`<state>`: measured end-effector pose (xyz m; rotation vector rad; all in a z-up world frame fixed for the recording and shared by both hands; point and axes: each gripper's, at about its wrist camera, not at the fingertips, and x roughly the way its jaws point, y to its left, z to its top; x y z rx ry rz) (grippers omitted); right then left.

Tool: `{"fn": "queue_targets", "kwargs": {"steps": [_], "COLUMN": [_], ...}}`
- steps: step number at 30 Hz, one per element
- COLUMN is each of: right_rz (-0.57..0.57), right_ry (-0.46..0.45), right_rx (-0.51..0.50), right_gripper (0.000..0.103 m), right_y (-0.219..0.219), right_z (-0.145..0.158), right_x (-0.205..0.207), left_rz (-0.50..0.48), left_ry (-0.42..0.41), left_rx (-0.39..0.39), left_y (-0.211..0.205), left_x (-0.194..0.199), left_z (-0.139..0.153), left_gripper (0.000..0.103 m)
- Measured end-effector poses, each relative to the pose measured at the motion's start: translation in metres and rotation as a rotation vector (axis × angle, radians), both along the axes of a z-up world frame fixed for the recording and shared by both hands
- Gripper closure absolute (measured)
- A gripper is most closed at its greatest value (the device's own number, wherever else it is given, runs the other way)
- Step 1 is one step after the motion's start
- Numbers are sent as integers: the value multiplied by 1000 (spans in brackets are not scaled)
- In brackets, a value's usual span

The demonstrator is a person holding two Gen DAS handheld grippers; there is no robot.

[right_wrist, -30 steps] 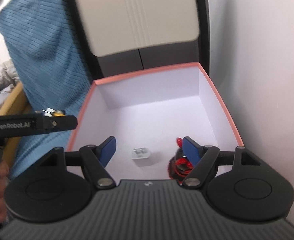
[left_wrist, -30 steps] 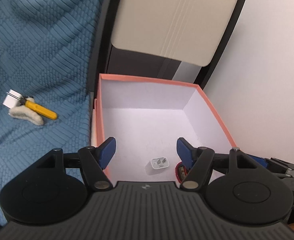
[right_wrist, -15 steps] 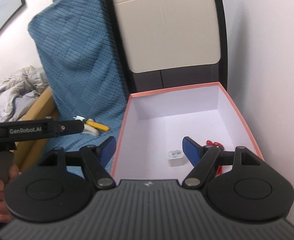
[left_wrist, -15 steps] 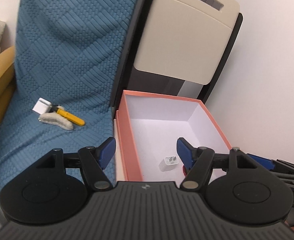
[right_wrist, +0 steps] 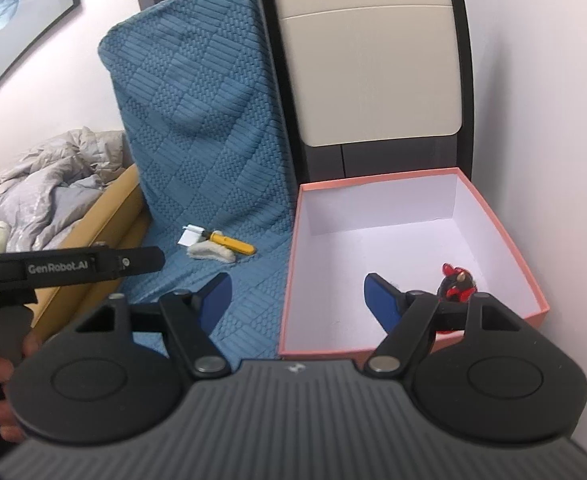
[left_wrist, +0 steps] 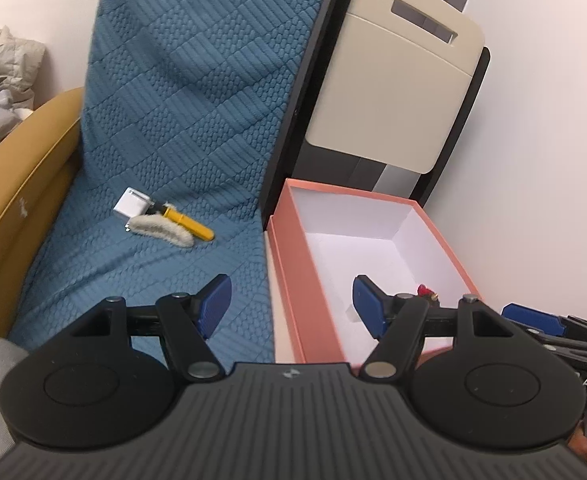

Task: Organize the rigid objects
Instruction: 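Withdraw both open tools from the box back toward the seat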

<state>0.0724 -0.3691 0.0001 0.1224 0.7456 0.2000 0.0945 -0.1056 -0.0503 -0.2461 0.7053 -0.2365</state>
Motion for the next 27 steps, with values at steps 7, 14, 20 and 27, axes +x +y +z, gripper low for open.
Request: {"fn": "queue_targets", "kwargs": {"steps": [7, 14, 20, 27], "right_rz": [6, 17, 20, -5], "right_ry": [-21, 1, 10, 23], "right_rx": [0, 9, 21, 35], "right_gripper": [28, 28, 28, 28], "right_y": [22, 39, 58, 71], "right_z": [4, -2, -8, -15], "right_x": [-27, -43, -52, -60], "left_rz": [25, 19, 11, -9], "left_ry": [-4, 1, 9, 24], "left_rx": [5, -23, -33, -37], "left_y": [24, 47, 62, 76], "left_x": [-30, -48, -60, -66], "left_z": [-4, -11, -20, -31], "left_gripper": [31, 31, 31, 31]}}
